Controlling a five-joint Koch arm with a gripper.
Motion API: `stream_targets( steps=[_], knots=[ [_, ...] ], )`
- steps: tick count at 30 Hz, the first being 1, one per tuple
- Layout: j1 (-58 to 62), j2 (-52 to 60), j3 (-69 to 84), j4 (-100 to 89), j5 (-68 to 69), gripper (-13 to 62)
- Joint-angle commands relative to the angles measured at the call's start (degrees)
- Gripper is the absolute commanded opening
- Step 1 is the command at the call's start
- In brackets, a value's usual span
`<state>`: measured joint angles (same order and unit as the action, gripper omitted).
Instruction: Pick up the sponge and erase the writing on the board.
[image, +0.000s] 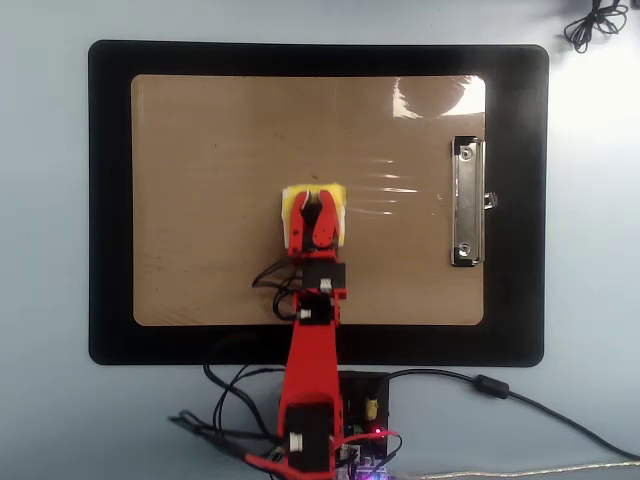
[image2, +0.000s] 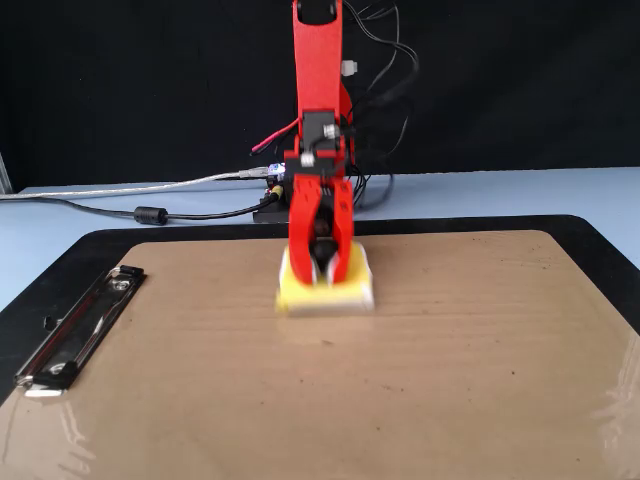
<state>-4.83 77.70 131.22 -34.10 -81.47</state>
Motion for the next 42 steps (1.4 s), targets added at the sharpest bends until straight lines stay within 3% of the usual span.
stream_targets(
  steps=[1, 3, 5, 9, 12, 14, 18, 20, 22, 26, 28, 30, 35, 38, 42],
  knots=[
    [-0.6, -12.8, -11.1, -6.2, -1.3, -7.8],
    [-1.0, -19.3, -19.6, -6.5, -1.3, -7.8],
    [-1.3, -14.9, -13.7, -6.4, -1.3, -7.8],
    [-0.7, 13.6, 18.8, -6.3, -1.3, -7.8],
    [1.1, 28.4, 32.0, -4.8, -1.2, -7.8],
    [2.5, 26.0, 28.1, -2.6, -1.2, -7.8],
    [5.1, 3.5, 6.7, -3.4, -1.1, -7.8],
    [6.4, -1.5, 1.0, -6.2, -1.1, -7.8],
    [7.1, 1.1, 6.7, -8.7, -1.1, -7.8],
    [8.6, 20.4, 26.3, -9.6, -1.0, -7.8],
    [8.9, 24.6, 29.6, -7.7, -1.1, -7.8],
    [8.9, 21.4, 25.9, -6.1, -1.1, -7.8],
    [7.0, 1.4, 8.1, -7.8, -1.6, -7.8],
    [-6.6, 1.5, 8.8, -8.6, -4.5, -7.8],
    [-22.3, 4.4, 11.2, -7.5, -20.7, -7.8]
  ],
)
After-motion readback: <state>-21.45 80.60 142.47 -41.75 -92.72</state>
